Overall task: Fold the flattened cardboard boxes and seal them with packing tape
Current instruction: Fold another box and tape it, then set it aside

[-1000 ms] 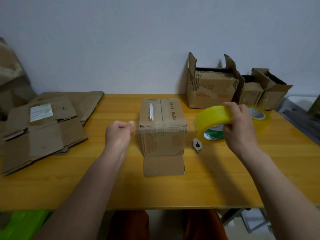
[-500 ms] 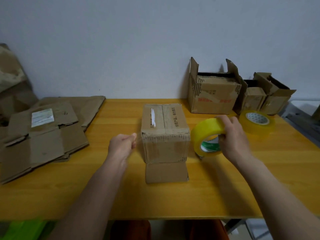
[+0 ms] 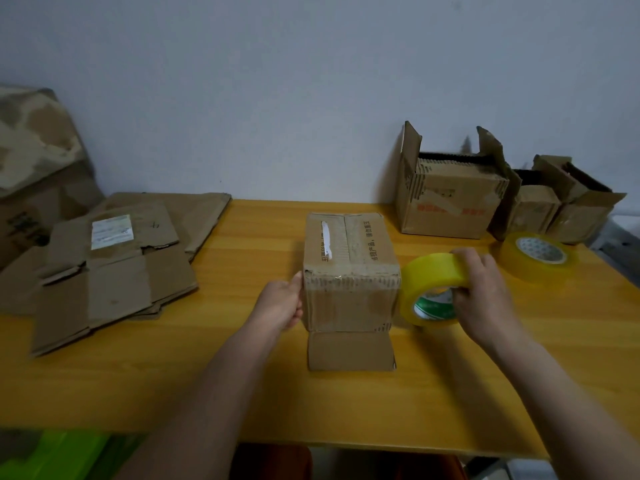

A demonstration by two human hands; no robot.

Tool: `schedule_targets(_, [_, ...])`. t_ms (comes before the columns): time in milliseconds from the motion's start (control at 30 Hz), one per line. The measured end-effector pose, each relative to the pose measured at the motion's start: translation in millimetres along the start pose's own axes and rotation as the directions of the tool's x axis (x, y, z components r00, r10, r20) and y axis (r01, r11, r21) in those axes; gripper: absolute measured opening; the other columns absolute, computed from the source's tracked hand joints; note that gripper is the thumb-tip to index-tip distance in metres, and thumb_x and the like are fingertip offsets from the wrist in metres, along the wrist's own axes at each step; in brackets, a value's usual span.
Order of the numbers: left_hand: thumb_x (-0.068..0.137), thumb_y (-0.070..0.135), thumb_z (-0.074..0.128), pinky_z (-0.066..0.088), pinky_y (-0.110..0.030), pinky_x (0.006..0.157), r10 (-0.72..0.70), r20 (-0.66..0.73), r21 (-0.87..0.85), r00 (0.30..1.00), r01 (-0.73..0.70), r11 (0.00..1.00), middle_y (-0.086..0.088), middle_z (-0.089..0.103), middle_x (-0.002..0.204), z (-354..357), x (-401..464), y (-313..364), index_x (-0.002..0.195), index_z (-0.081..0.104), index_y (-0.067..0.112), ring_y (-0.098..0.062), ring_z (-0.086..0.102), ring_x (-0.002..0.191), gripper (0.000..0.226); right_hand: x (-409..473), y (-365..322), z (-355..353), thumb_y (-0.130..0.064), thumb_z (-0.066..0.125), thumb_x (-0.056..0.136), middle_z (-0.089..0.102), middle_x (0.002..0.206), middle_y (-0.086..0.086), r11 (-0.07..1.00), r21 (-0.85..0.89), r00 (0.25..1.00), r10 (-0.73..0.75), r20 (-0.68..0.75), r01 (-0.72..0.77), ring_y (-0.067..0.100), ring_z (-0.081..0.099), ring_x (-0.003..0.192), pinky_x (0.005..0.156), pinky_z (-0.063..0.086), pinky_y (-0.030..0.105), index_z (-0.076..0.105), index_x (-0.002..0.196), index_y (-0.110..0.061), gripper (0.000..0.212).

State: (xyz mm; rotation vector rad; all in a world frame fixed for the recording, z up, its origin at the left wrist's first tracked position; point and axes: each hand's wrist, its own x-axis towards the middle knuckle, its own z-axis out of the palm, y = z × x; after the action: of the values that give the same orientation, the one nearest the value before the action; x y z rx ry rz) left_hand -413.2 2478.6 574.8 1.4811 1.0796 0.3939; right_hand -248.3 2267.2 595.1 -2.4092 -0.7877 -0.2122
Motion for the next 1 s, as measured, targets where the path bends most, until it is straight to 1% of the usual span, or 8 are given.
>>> schedule_targets(133, [0.100, 0.051, 0.032, 0.043, -0.039, 0.090, 0.113, -0.112, 0.554, 0.987, -0.032, 0.832, -0.017, 0.052, 0.120, -5.4, 9.4, 2.2, 0.127, 0.051, -0.002, -0.031, 0.053, 0.109, 0.063, -3.4, -5.1, -1.9, 0.007, 0.056, 0.083, 0.044, 0.116, 0.013, 1.000, 0.007, 1.000, 0.005, 0.008, -0.006, 0.034, 0.043, 0.111, 0.084, 0.041, 0.042, 0.043, 0.133, -0.015, 0.056])
schedule_targets(333, [0.100, 0.005, 0.043, 0.049, -0.026, 0.087, 0.619, -0.205, 0.413, 0.758, -0.506, 0.757, -0.004, 0.065, 0.116, -13.7, -16.2, 7.7, 0.121, 0.062, 0.009, -0.018, 0.061, 0.105, 0.029, -11.9, -16.7, 0.7, 0.006, 0.054, 0.083, 0.045, 0.120, 0.013, 1.000, 0.024, 0.999, -0.001, 0.036, 0.000, 0.033, 0.042, 0.113, 0.088, 0.039, 0.040, 0.042, 0.134, -0.013, 0.056])
schedule_targets(467, [0.102, 0.045, 0.030, 0.040, -0.032, 0.068, 0.500, 0.001, 0.535, 0.866, -0.423, 0.731, -0.001, 0.058, 0.087, -26.8, -21.3, 27.2, 0.089, 0.060, 0.017, -0.021, 0.053, 0.083, 0.043, -17.9, -28.0, -2.7, 0.003, 0.054, 0.083, 0.043, 0.123, 0.008, 0.994, 0.036, 0.989, -0.111, 0.094, 0.108, 0.026, 0.039, 0.114, 0.091, 0.036, 0.035, 0.040, 0.136, -0.016, 0.058])
schedule_targets(600, [0.095, 0.062, 0.033, 0.042, -0.036, 0.092, 0.349, 0.129, 0.683, 0.928, -0.338, 0.647, -0.004, 0.056, 0.131, -32.4, 4.2, 47.3, 0.133, 0.050, 0.017, -0.026, 0.052, 0.117, 0.061, -28.5, -45.0, -5.7, -0.004, 0.057, 0.088, 0.037, 0.118, -0.006, 0.968, 0.200, 0.940, -0.203, 0.274, 0.151, 0.013, 0.035, 0.114, 0.100, 0.037, 0.033, 0.033, 0.139, -0.023, 0.059])
schedule_targets(700, [0.098, 0.053, 0.038, 0.022, -0.038, 0.116, 0.275, 0.249, 0.652, 0.929, -0.371, 0.662, -0.005, 0.018, 0.161, -33.7, 19.8, 50.9, 0.154, 0.017, 0.019, -0.024, 0.020, 0.146, 0.069, -36.2, -51.3, -9.3, -0.008, 0.058, 0.090, 0.035, 0.126, -0.007, 0.926, 0.371, 0.880, -0.234, 0.414, 0.072, 0.014, 0.036, 0.122, 0.105, 0.040, 0.040, 0.028, 0.142, -0.029, 0.063])
schedule_targets(767, [0.098, 0.051, 0.041, 0.015, -0.041, 0.118, 0.323, 0.247, 0.648, 0.913, -0.404, 0.646, -0.004, 0.007, 0.162, -32.5, 22.1, 52.8, 0.153, 0.022, 0.027, -0.025, 0.009, 0.148, 0.063, -39.6, -53.6, -12.0, -0.009, 0.060, 0.090, 0.034, 0.132, -0.009, 0.883, 0.469, 0.828, -0.260, 0.498, -0.005, 0.014, 0.039, 0.124, 0.103, 0.044, 0.040, 0.027, 0.144, -0.032, 0.067])
schedule_targets(900, [0.096, 0.046, 0.051, 0.042, -0.030, 0.080, 0.663, 0.067, 0.884, 0.746, -0.353, 0.307, -0.003, 0.057, 0.127, -21.0, 2.7, 52.7, 0.114, 0.068, 0.027, -0.022, 0.050, 0.111, 0.031, -44.4, -60.0, -6.3, -0.013, 0.067, 0.087, 0.042, 0.135, -0.009, 0.832, 0.551, 0.806, -0.280, 0.521, -0.067, 0.011, 0.048, 0.118, 0.094, 0.052, 0.034, 0.035, 0.141, -0.034, 0.067])
schedule_targets(1000, [0.089, 0.072, 0.032, 0.036, -0.027, 0.059, 0.634, 0.136, 0.902, 0.761, -0.360, 0.238, -0.002, 0.064, 0.098, -8.1, -14.5, 38.2, 0.102, 0.067, 0.017, -0.018, 0.054, 0.083, 0.066, -44.1, -66.1, -3.5, -0.012, 0.071, 0.084, 0.048, 0.127, -0.010, 0.815, 0.574, 0.832, -0.264, 0.488, -0.077, 0.011, 0.053, 0.112, 0.092, 0.053, 0.035, 0.040, 0.137, -0.033, 0.065])
